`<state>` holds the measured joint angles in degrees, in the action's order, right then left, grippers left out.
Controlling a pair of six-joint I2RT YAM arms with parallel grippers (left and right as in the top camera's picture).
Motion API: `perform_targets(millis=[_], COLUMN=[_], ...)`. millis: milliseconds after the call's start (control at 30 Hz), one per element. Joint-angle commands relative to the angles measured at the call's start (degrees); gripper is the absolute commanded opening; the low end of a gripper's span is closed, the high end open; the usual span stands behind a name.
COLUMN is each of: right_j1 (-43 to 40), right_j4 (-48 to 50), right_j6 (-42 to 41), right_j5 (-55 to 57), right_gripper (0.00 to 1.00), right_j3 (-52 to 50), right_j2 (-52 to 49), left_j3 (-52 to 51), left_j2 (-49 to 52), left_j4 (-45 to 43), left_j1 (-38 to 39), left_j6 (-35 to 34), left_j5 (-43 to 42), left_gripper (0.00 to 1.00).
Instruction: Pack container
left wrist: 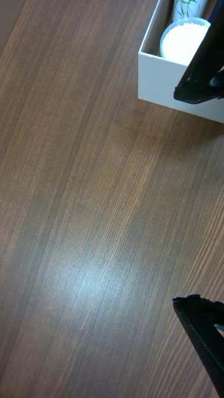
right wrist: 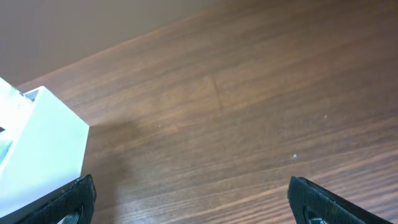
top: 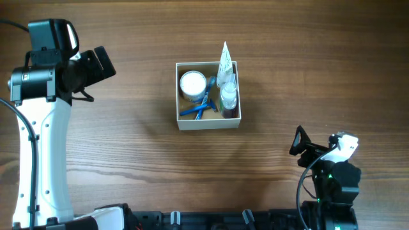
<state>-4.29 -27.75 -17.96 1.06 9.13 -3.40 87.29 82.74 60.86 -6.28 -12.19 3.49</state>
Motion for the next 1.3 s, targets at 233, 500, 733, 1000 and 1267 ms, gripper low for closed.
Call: perform_targets(millis=[233,500,733,1000,1267], right_j1=[-0.1,-0.1,-0.1,-0.1,-0.1], right_j4=[0.8,0.8,0.8,0.8,0.8], right_j6=[-2.1,-2.1,-2.1,-2.1,-2.1], right_j5=[-1.1,-1.1,-1.1,-1.1,-1.1], right_gripper=[1.0,1.0,1.0,1.0,1.0], right_j3=[-0.7,-0.7,-0.7,-0.7,-0.7], right_j2=[3.2,3.0,3.0,3.0,3.0], left_j3=[0.0,0.0,0.0,0.0,0.0], left_j2=[0.3,0.3,0.3,0.3,-0.7], left_j4=[-0.2,-0.2,-0.2,-0.2,-0.1], left_j1=[-0.3,-0.3,-0.3,-0.3,-0.3], left_j6=[-0.7,-0.7,-0.7,-0.7,-0.1], left_j5=[-0.5,-0.5,-0.5,-0.5,2.7], left_gripper=[1.0,1.0,1.0,1.0,1.0])
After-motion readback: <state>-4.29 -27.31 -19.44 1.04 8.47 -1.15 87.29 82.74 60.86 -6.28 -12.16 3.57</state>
